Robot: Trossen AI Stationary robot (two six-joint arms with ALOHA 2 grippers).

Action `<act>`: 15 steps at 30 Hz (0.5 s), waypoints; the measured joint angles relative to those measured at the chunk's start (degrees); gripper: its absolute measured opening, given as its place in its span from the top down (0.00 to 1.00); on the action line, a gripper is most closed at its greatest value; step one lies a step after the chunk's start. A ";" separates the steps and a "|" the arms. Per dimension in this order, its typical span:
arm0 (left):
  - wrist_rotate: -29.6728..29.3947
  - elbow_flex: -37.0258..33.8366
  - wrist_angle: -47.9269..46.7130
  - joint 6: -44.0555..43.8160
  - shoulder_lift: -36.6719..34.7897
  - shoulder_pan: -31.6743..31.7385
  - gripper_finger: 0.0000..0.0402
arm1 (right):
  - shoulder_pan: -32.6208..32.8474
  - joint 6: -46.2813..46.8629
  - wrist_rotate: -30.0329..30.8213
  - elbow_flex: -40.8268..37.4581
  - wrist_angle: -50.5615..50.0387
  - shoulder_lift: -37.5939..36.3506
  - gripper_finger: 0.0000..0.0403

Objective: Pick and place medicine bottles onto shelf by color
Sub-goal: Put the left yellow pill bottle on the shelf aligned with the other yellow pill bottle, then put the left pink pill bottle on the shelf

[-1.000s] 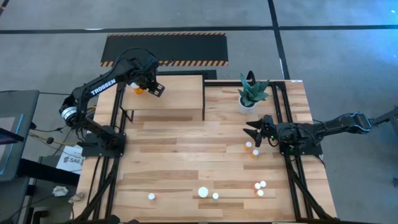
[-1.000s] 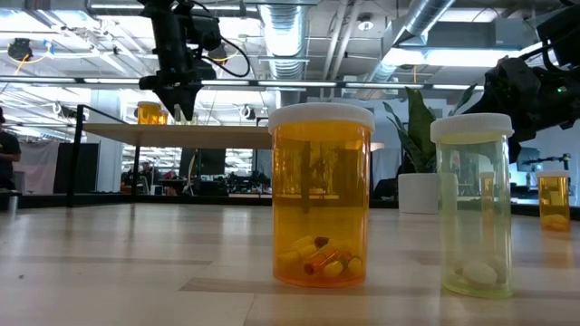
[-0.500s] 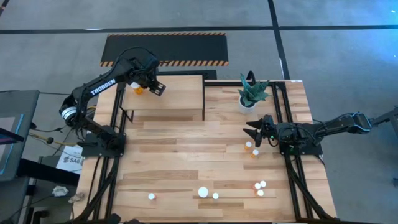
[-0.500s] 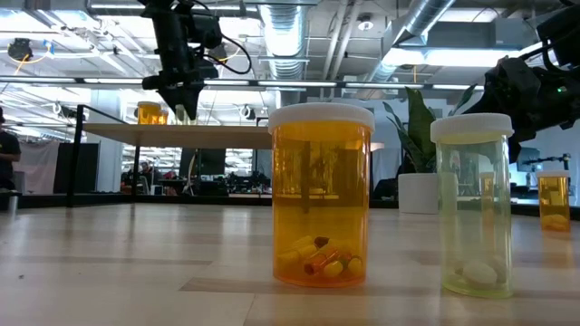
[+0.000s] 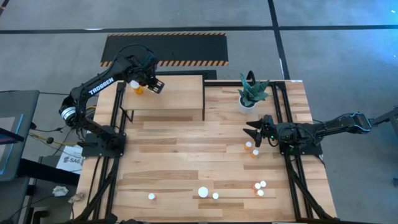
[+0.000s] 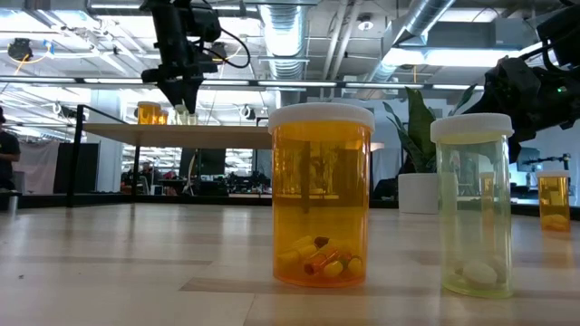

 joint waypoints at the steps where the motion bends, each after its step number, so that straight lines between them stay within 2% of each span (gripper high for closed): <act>1: -0.10 0.02 -0.19 0.00 0.00 0.00 0.61 | 0.00 0.02 0.00 0.02 -0.01 -0.02 0.37; 15: 0.81 0.04 -0.02 -0.02 0.00 0.00 0.61 | -0.01 0.02 0.02 0.01 0.01 -0.01 0.37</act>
